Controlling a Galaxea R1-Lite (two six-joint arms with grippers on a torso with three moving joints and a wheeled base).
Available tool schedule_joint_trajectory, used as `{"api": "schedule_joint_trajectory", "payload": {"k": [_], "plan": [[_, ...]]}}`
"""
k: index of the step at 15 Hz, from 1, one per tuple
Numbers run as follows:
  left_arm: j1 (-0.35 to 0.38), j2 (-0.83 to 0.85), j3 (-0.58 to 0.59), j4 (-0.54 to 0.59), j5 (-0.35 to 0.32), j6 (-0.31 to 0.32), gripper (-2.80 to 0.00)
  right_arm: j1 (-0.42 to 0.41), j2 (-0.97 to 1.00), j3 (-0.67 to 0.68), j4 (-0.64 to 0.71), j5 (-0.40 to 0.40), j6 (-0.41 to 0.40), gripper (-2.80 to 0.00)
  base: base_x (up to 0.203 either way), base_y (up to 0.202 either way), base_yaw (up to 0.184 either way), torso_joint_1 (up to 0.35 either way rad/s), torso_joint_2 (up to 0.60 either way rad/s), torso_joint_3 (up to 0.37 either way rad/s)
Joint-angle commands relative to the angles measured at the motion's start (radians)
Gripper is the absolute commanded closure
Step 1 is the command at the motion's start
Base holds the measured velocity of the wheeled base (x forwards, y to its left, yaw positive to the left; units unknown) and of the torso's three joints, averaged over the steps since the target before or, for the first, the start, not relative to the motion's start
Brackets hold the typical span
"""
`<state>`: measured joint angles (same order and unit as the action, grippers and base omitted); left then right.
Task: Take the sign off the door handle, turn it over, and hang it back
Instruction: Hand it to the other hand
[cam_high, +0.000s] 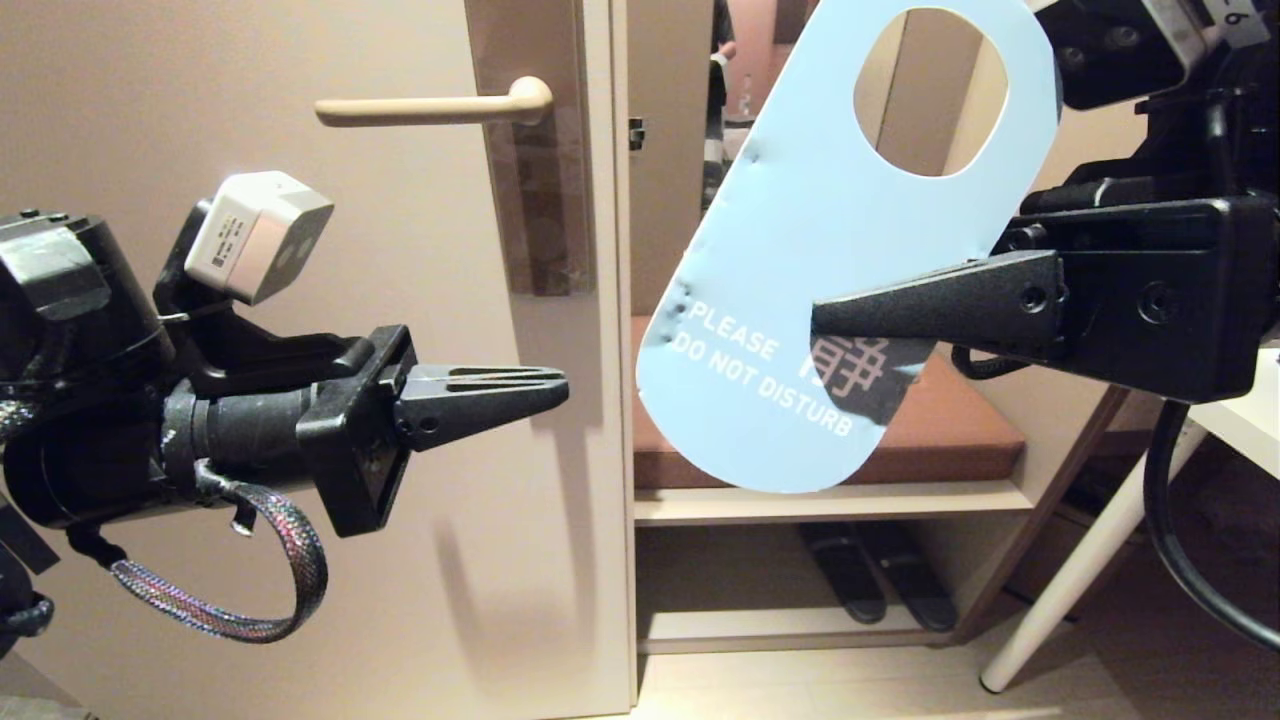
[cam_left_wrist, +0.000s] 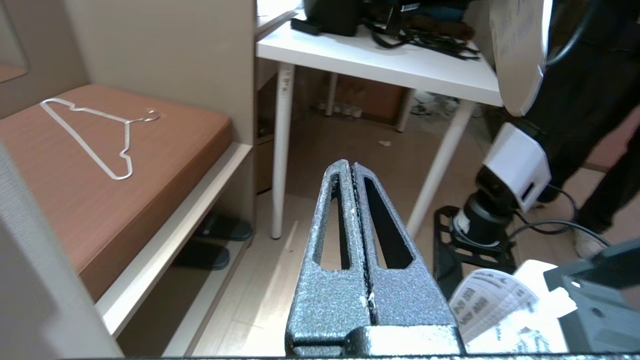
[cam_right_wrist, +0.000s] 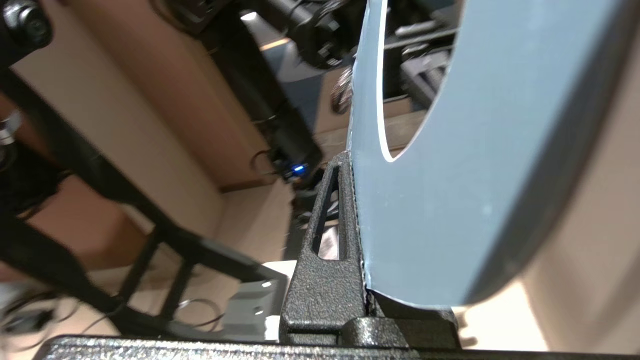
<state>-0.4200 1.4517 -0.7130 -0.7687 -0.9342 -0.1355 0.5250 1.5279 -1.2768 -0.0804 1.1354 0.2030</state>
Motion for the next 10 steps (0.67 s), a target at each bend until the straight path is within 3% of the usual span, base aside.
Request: {"api": "schedule_joint_trajectory", "payload": {"k": [1, 10], "plan": [[0.001, -0.01, -0.002, -0.004, -0.024, -0.001, 0.0, 0.021, -0.005, 0.0, 0.015, 0.015, 0.0, 0.0, 0.0, 0.0, 0.0, 0.0, 0.0, 0.0], [0.003, -0.023, 0.003, 0.007, -0.038, -0.022, 0.0, 0.046, 0.014, 0.02, 0.018, 0.014, -0.002, 0.0, 0.0, 0.0, 0.0, 0.0, 0.0, 0.0]]}}
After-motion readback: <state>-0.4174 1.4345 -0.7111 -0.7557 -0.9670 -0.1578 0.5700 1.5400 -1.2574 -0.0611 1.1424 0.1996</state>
